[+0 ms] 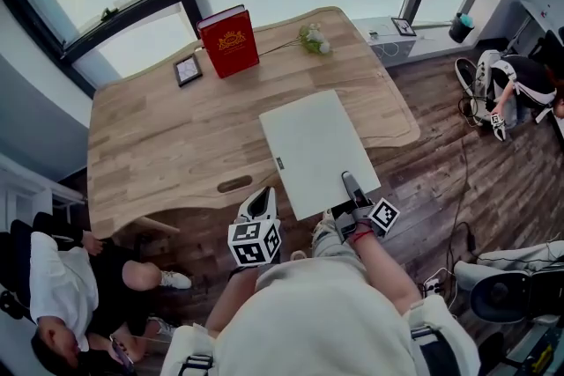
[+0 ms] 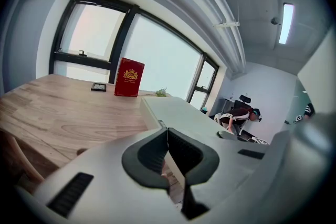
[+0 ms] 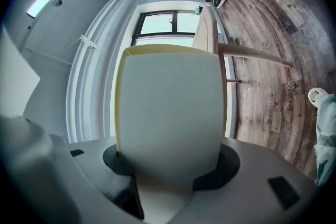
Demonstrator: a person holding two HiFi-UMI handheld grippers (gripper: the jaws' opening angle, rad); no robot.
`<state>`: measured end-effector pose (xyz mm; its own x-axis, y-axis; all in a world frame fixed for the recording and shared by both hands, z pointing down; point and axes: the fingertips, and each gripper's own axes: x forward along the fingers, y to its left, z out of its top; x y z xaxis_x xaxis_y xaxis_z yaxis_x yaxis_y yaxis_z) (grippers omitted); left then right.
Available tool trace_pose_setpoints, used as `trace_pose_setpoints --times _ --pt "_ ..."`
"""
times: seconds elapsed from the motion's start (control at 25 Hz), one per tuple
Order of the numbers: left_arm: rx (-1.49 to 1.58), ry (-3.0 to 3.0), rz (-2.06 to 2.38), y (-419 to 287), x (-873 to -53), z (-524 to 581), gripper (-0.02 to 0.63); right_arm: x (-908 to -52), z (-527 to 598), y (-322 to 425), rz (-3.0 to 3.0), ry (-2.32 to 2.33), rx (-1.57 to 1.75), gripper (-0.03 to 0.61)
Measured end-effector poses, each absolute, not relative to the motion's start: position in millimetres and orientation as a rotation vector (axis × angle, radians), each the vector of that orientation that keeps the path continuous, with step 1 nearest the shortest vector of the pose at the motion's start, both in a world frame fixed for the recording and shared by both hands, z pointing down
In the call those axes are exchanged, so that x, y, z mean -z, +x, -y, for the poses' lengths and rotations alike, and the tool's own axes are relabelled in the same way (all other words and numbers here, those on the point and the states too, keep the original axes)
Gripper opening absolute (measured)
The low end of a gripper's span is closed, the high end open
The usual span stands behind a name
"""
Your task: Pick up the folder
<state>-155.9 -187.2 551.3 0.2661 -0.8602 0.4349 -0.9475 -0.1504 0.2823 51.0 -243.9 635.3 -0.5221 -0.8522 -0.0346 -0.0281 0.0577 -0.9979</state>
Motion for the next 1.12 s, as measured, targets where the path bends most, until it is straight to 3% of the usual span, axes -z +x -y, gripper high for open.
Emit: trace_pose_setpoints --times 1.12 --pt "-0.227 2.058 1.611 -158 -556 163 0.021 -579 168 90 -1.623 -0.850 1.443 0.281"
